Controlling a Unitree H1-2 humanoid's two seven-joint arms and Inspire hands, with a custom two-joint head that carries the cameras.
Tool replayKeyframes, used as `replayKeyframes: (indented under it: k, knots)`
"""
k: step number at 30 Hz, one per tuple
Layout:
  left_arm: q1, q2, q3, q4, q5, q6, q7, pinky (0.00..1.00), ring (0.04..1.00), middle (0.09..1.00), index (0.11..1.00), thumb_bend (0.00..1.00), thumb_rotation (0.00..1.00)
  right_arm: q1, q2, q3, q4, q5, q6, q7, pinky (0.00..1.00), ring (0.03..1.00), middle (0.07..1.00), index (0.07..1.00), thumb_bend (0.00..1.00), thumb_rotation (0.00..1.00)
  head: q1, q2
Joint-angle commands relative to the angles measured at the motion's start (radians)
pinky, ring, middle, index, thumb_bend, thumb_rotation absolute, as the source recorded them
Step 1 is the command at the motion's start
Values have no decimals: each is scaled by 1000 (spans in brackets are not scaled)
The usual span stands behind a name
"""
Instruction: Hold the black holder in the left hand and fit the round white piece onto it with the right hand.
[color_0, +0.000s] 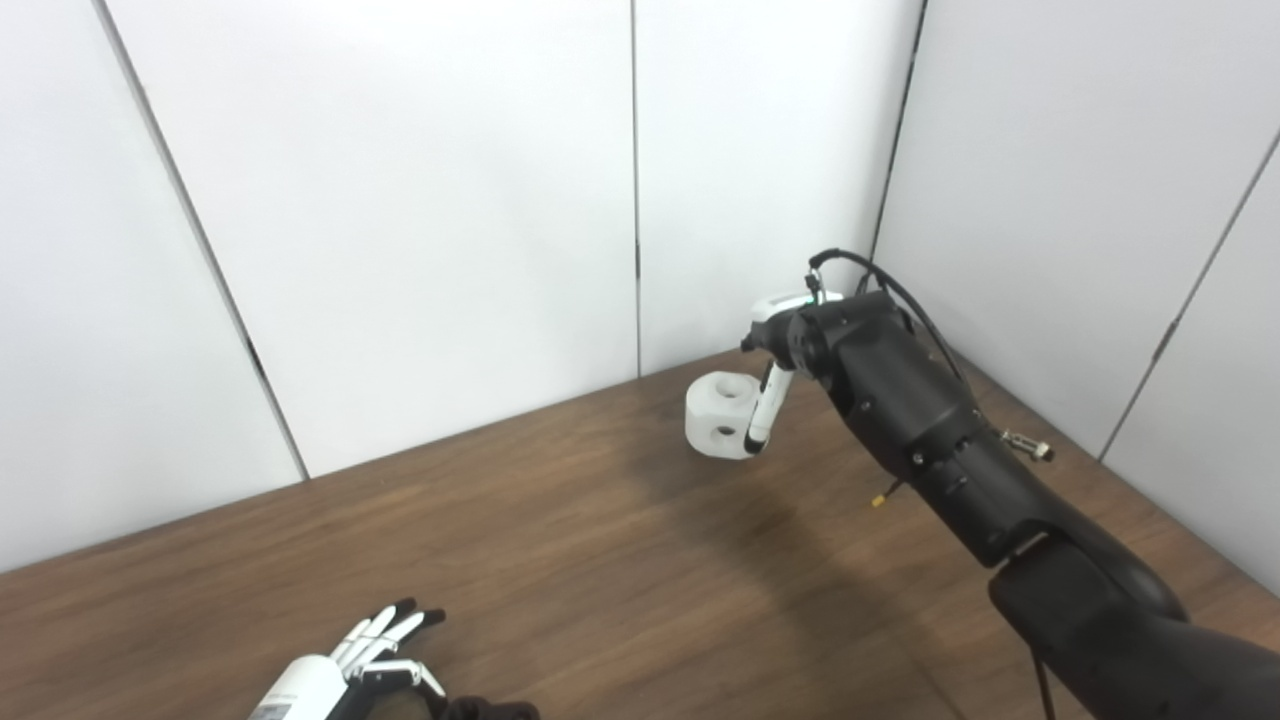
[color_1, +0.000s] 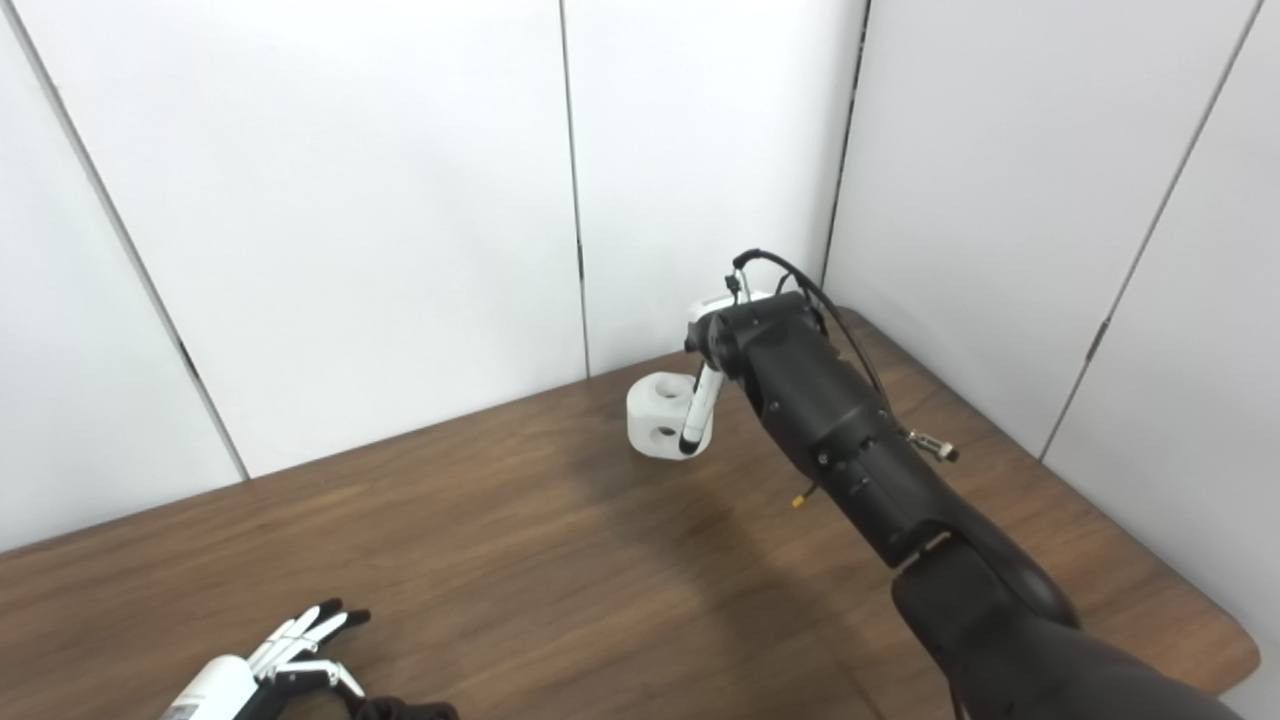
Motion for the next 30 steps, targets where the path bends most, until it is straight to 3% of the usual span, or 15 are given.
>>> replayKeyframes:
  k: [1, 12, 20, 23, 27, 30]
  knots:
    - [40, 39, -24, 42, 59, 36, -68, 1000, 990, 927, 487, 522, 58, -69, -16, -2, 1, 18, 26, -25, 861, 987, 1000, 940, 1000, 445, 1, 0]
    - [44, 43, -33, 58, 71, 4, -44, 991, 978, 924, 486, 522, 60, -52, -1, 51, 47, 75, 46, -127, 814, 970, 1000, 914, 1000, 444, 12, 5]
    - [52, 48, -37, 47, 67, 6, -42, 1000, 981, 927, 486, 522, 60, -30, 10, 66, 79, 128, 35, -230, 924, 961, 991, 878, 1000, 414, 22, 15]
    - [54, 53, -38, 34, 61, 15, -58, 1000, 985, 936, 487, 522, 61, -14, 16, 64, 96, 155, 22, -310, 932, 941, 963, 842, 1000, 378, 22, 16]
    - [60, 54, -37, 27, 61, 13, -53, 964, 976, 929, 487, 522, 61, 15, 20, 65, 98, 179, 7, -426, 877, 909, 919, 779, 921, 309, 31, 26]
    - [62, 55, -37, 19, 55, 17, -58, 961, 974, 926, 487, 522, 60, 41, 18, 68, 107, 194, -23, -541, 807, 848, 843, 629, 875, 212, 33, 28]
